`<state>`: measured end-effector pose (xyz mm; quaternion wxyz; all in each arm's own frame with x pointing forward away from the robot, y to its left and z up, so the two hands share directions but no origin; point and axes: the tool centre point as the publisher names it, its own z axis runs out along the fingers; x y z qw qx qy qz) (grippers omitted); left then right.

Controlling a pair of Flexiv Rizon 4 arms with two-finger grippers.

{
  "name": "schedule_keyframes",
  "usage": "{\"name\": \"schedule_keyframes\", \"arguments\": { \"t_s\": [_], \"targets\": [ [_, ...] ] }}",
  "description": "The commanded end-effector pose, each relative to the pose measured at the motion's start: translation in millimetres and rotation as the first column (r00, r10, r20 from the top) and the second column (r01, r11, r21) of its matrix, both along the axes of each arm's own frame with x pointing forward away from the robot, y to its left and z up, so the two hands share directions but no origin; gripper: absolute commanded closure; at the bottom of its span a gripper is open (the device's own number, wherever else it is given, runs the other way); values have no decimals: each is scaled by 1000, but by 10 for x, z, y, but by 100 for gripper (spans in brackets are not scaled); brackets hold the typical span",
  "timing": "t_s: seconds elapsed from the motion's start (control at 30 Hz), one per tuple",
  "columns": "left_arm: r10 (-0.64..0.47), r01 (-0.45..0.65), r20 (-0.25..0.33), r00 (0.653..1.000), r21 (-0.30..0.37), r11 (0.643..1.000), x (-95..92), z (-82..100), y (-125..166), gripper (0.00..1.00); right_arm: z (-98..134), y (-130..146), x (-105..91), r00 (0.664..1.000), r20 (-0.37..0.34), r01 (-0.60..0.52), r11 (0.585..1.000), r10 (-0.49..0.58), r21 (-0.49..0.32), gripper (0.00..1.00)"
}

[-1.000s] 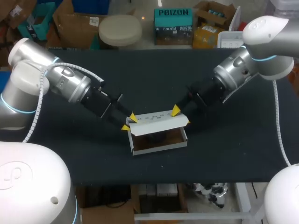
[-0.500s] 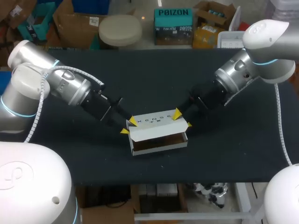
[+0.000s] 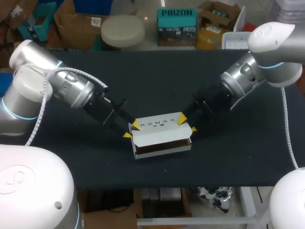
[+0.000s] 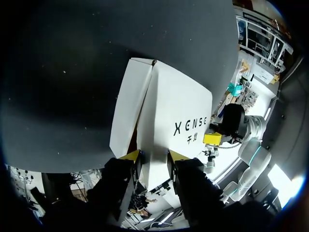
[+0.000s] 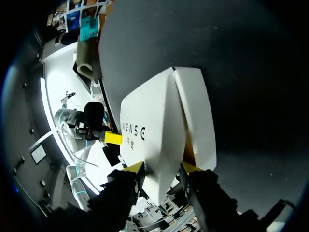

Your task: Assemble the packaging by folding the flat box into shape, placing the metal phone stand inside, and closing the box properly

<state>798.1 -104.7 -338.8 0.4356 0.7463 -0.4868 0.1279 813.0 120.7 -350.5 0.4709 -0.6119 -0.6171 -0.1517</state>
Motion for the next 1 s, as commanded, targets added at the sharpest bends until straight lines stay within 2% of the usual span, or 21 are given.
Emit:
{"name": "schedule_keyframes", "arguments": {
  "t_s": [0.03,0.43,0.73,1.0],
  "targets": [
    [-8,8,-1,1000,13,1000,13,-13,-26,65,-46,26,34,1000,-7,-11,1000,11,0,51],
    [-16,14,25,1000,51,999,7,-51,-14,63,-100,36,40,1000,-1,-29,999,29,-21,51],
    [-27,20,67,997,98,995,7,-35,17,58,-101,32,42,999,15,-35,999,36,-33,51],
    [-29,19,99,995,103,994,22,-16,46,57,-129,35,59,999,18,-39,998,40,-40,51]
  ]
}}
